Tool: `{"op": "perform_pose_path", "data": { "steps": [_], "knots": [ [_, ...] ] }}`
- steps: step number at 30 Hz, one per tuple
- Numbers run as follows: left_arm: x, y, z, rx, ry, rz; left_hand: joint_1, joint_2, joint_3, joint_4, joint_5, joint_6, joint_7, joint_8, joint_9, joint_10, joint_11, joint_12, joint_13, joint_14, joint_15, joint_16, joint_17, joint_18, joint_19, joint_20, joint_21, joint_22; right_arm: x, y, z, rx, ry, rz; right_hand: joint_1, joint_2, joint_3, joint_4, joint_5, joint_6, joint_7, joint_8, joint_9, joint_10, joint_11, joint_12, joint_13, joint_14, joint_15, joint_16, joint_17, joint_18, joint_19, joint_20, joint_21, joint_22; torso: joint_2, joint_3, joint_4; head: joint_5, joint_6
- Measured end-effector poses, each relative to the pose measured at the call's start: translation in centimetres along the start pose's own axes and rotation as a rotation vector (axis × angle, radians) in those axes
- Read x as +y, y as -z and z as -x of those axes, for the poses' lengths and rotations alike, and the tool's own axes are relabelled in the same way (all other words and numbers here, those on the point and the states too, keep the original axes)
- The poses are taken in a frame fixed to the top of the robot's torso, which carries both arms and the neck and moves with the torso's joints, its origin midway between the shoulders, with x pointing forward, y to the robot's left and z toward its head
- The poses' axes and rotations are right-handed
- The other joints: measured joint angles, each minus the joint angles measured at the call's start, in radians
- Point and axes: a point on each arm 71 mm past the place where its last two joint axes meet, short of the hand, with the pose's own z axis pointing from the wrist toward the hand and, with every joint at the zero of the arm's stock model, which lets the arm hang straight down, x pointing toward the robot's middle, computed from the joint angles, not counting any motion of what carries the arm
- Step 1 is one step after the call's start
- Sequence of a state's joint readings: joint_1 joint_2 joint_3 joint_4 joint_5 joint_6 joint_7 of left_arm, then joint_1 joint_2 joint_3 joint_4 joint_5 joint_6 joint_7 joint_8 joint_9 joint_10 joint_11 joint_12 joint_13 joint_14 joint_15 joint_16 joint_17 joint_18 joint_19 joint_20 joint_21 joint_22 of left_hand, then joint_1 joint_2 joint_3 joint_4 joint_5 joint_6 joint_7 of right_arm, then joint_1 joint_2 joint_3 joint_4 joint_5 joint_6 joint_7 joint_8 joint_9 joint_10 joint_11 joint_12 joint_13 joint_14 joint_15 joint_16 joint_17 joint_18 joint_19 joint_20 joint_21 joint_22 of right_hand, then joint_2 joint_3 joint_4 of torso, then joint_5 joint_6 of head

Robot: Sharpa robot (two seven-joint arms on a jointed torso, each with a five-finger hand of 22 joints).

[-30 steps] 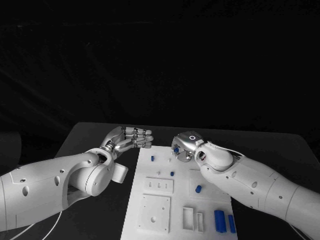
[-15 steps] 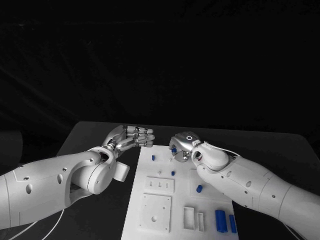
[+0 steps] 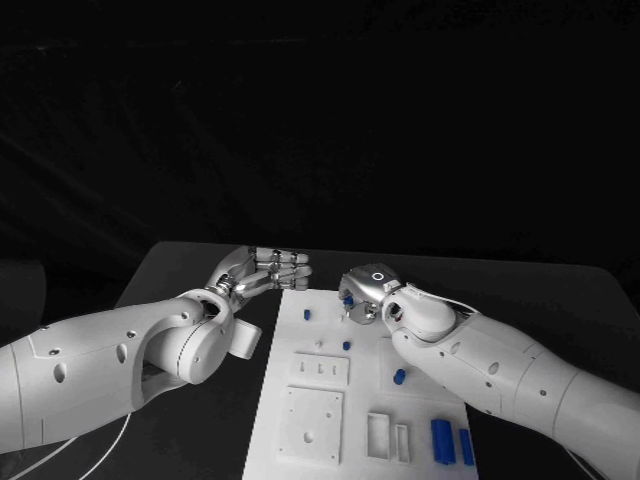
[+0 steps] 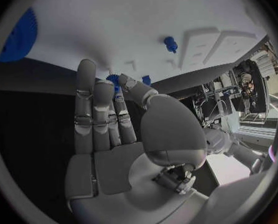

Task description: Assemble the parts on the task board

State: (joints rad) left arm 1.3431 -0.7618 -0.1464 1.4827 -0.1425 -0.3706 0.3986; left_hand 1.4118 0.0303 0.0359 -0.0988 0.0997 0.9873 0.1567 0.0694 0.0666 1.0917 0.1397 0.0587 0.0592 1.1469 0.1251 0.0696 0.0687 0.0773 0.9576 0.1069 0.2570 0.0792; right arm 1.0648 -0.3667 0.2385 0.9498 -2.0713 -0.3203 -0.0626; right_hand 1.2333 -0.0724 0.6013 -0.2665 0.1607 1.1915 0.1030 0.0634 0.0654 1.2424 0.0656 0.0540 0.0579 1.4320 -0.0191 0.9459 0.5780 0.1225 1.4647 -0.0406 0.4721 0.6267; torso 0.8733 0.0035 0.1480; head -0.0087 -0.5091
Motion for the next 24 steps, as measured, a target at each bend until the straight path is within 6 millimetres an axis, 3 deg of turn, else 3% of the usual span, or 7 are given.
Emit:
{"op": "perform_pose_path", "data": {
  "steps": [24],
  "knots": [
    [-0.38, -0.20, -0.20, 0.007, 0.000, -0.005, 0.000, 0.000, -0.003, -0.003, 0.000, -0.003, 0.004, 0.000, 0.000, -0.004, 0.004, 0.000, 0.000, 0.000, 0.000, 0.000, 0.000, 0.000, 0.000, 0.000, 0.000, 0.000, 0.36, -0.39, 0.08, -0.005, 0.009, -0.002, -0.003, -0.003, -0.001, -0.001, -0.002, -0.003, 0.003, 0.000, 0.000, -0.004, -0.003, 0.000, 0.001, 0.000, 0.000, 0.000, 0.000, 0.000, 0.000, 0.000, -0.009, 0.010, 0.008, -0.0036, 0.0041, 0.001, -0.005]
  ]
}}
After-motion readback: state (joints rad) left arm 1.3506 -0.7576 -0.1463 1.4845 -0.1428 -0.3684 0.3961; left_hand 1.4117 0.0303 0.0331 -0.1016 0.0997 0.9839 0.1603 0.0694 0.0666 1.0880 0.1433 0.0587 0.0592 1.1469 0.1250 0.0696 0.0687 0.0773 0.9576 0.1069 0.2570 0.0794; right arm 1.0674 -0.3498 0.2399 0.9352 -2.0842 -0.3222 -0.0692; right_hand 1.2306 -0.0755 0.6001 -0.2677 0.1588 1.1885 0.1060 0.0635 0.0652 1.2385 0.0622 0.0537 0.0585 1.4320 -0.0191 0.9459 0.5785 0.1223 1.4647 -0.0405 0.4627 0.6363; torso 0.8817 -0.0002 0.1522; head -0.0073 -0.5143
